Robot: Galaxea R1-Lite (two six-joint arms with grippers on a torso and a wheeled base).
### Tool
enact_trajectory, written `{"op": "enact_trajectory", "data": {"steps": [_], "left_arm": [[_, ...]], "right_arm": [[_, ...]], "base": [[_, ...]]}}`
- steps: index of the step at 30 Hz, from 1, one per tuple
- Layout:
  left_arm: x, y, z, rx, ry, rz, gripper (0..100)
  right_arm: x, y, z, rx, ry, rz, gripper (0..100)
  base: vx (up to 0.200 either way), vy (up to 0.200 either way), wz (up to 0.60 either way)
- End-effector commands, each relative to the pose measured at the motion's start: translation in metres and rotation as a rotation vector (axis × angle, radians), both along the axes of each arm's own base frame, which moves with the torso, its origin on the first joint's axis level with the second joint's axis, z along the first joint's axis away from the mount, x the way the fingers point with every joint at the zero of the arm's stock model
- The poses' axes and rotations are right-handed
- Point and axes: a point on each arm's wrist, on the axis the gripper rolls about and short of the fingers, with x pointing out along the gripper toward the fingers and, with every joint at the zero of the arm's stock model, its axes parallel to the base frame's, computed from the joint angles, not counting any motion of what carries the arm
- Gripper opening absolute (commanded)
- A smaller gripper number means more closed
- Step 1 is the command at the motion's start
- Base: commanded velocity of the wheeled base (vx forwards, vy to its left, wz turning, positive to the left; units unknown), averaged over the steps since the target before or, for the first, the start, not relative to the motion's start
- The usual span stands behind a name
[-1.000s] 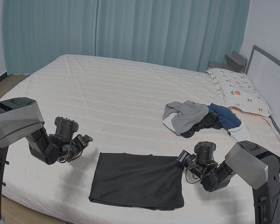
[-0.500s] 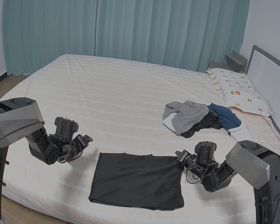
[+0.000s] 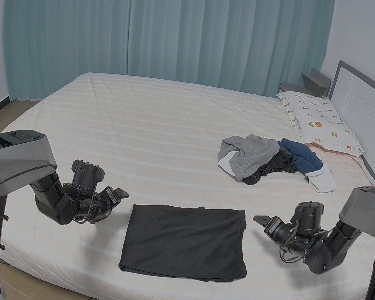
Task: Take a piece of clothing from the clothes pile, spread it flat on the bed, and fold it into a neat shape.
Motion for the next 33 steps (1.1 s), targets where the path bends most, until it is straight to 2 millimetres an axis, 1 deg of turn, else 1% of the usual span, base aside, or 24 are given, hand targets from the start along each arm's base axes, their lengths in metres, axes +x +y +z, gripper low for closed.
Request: {"op": "enact_trajectory", "data": {"steps": [1, 2, 3, 4, 5, 7, 9, 12, 17, 18, 21, 23, 27, 33], "left_arm": [[-0.027, -0.002, 0.013, -0.066, 0.035, -0.134, 100], [-0.030, -0.003, 0.011, -0.057, 0.039, -0.161, 100], [-0.037, -0.007, 0.007, -0.024, 0.046, -0.215, 100], [-0.039, -0.007, 0.006, -0.013, 0.050, -0.228, 100], [-0.046, -0.008, 0.001, 0.019, 0.062, -0.269, 100], [-0.056, -0.013, -0.004, 0.060, 0.061, -0.339, 100], [-0.059, -0.017, -0.007, 0.075, 0.050, -0.363, 100], [-0.062, -0.026, -0.007, 0.083, 0.017, -0.383, 100], [-0.066, -0.032, -0.013, 0.084, -0.025, -0.404, 100], [-0.068, -0.037, -0.014, 0.083, -0.037, -0.416, 100], [-0.069, -0.042, -0.018, 0.089, -0.040, -0.424, 100], [-0.068, -0.042, -0.019, 0.101, -0.045, -0.412, 100], [-0.068, -0.049, -0.027, 0.153, -0.041, -0.381, 100], [-0.066, -0.051, -0.027, 0.154, -0.053, -0.365, 100]], "right_arm": [[-0.081, -0.050, 0.023, 0.127, 0.009, 0.010, 100], [-0.090, -0.057, 0.021, 0.144, 0.001, 0.013, 100], [-0.099, -0.066, 0.014, 0.175, 0.006, 0.020, 100], [-0.101, -0.067, 0.012, 0.185, 0.011, 0.024, 100], [-0.104, -0.071, 0.004, 0.195, 0.024, 0.039, 100], [-0.103, -0.072, -0.003, 0.203, 0.053, 0.042, 100], [-0.102, -0.072, -0.004, 0.216, 0.060, 0.039, 100], [-0.101, -0.071, -0.010, 0.218, 0.083, 0.043, 100], [-0.099, -0.071, -0.024, 0.245, 0.138, 0.026, 100], [-0.096, -0.069, -0.024, 0.259, 0.135, 0.019, 100], [-0.095, -0.070, -0.024, 0.261, 0.129, 0.017, 100], [-0.095, -0.070, -0.024, 0.261, 0.129, 0.017, 100], [-0.095, -0.069, -0.024, 0.260, 0.129, 0.019, 100], [-0.095, -0.069, -0.025, 0.256, 0.131, 0.021, 100]], "base": [[0.000, 0.000, 0.00], [0.000, 0.000, 0.00], [0.000, 0.000, 0.00], [0.000, 0.000, 0.00], [0.000, 0.000, 0.00], [0.000, 0.000, 0.00], [0.000, 0.000, 0.00], [0.000, 0.000, 0.00], [0.000, 0.000, 0.00], [0.000, 0.000, 0.00], [0.000, 0.000, 0.00], [0.000, 0.000, 0.00], [0.000, 0.000, 0.00], [0.000, 0.000, 0.00]]}}
